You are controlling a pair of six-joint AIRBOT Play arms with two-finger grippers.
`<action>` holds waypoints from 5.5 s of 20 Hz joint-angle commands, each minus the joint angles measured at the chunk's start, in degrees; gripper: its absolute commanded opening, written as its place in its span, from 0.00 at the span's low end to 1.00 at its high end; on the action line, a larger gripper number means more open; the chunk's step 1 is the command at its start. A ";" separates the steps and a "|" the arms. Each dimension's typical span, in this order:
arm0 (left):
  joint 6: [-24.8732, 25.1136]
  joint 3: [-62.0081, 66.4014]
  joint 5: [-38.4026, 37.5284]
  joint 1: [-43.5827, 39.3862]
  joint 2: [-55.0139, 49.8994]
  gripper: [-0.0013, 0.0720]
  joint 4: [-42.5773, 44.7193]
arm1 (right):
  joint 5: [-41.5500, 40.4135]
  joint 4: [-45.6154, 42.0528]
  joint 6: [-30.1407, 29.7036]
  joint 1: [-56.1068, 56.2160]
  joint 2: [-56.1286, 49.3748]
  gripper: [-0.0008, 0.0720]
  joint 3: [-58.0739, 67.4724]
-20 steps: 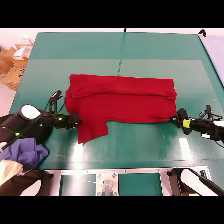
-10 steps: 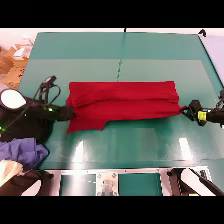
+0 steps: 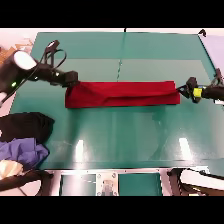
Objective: Fold the shirts.
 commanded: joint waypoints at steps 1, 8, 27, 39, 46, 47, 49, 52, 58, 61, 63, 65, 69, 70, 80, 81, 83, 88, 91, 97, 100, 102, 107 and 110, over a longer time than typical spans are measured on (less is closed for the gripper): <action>1.95 10.86 3.13 0.02 -12.83 0.05 0.48 | -1.77 1.14 0.92 3.04 -12.11 0.03 9.60; 1.25 17.25 21.24 2.19 -23.54 0.68 -0.85 | -5.70 5.46 -4.11 2.47 -25.99 0.69 23.52; 1.27 27.12 -6.51 -0.59 -23.93 0.05 -2.45 | 25.49 -1.40 -16.74 -3.65 -40.74 0.44 36.06; -3.45 27.15 17.40 -21.16 -35.04 0.05 -11.80 | 42.10 2.14 -11.78 -1.20 -27.96 0.03 50.86; -3.41 27.17 26.05 -28.87 -42.75 0.05 -25.59 | 44.89 6.10 -11.80 2.19 -15.96 0.03 50.86; -3.39 27.19 26.49 -29.16 -43.76 0.05 -27.63 | 45.16 6.10 -11.80 2.89 -15.91 0.03 50.84; -3.19 27.17 25.49 -29.14 -44.76 0.05 -29.88 | 45.11 5.25 -11.78 4.00 -15.96 0.03 50.73; -2.08 27.19 20.76 -26.64 -42.80 0.05 -29.97 | 45.09 5.01 -11.76 4.87 -15.96 0.03 50.58; 4.33 29.94 -3.19 -11.54 -31.10 0.05 -26.14 | 44.59 5.44 -8.72 8.98 -15.93 0.03 50.58; 4.31 33.05 -11.26 -3.21 -25.20 0.05 -23.28 | 40.33 5.46 -6.47 16.15 -15.96 0.03 50.58; 4.35 35.47 -14.71 1.40 -22.60 0.05 -21.49 | 34.60 5.07 -5.20 22.97 -16.02 0.03 50.58; 4.37 38.07 -18.01 5.55 -20.85 0.05 -18.23 | 27.58 3.39 -3.65 31.34 -16.85 0.03 50.56; 6.54 38.93 -22.88 13.11 -19.61 0.05 -17.27 | 10.08 -0.07 -2.73 49.00 -24.48 0.04 50.56; 7.15 38.66 -23.96 14.49 -19.61 0.05 -17.25 | 3.96 -0.11 -2.73 53.16 -27.80 0.22 50.56; 10.86 38.66 -27.58 19.26 -19.63 0.05 -16.22 | 13.09 -18.51 16.55 43.95 -30.10 0.67 50.82; 10.86 38.66 -27.43 19.26 -19.63 0.05 -16.17 | 17.27 -19.85 17.03 39.89 -29.27 0.67 50.80; 10.78 38.66 -27.04 19.26 -19.63 0.05 -14.99 | 23.32 -21.42 17.40 33.03 -28.96 0.67 50.21; 8.63 38.66 -26.36 19.26 -19.63 0.05 -7.85 | 18.01 -17.20 13.90 26.32 -29.42 0.69 36.06; 7.17 38.66 -25.79 19.26 -19.63 0.05 -2.43 | 12.61 -9.46 9.29 26.82 -31.80 0.70 30.49; 6.01 38.66 -25.79 19.23 -19.63 0.05 -0.22 | 10.27 8.35 1.64 29.75 -35.60 0.43 30.99; 5.75 38.66 -25.99 19.23 -19.63 0.05 -0.24 | 11.78 9.29 1.92 28.35 -34.82 0.03 34.71; 5.05 38.66 -26.40 19.19 -19.63 0.05 -0.22 | 11.85 6.27 3.43 24.35 -31.23 0.03 35.36; 4.68 38.66 -26.58 19.19 -19.63 0.05 -0.24 | 18.84 -11.21 10.47 5.92 -19.32 0.03 34.47; 4.68 38.66 -26.60 19.19 -19.63 0.05 -0.24 | 20.44 -17.68 12.26 -8.11 -12.04 0.03 29.99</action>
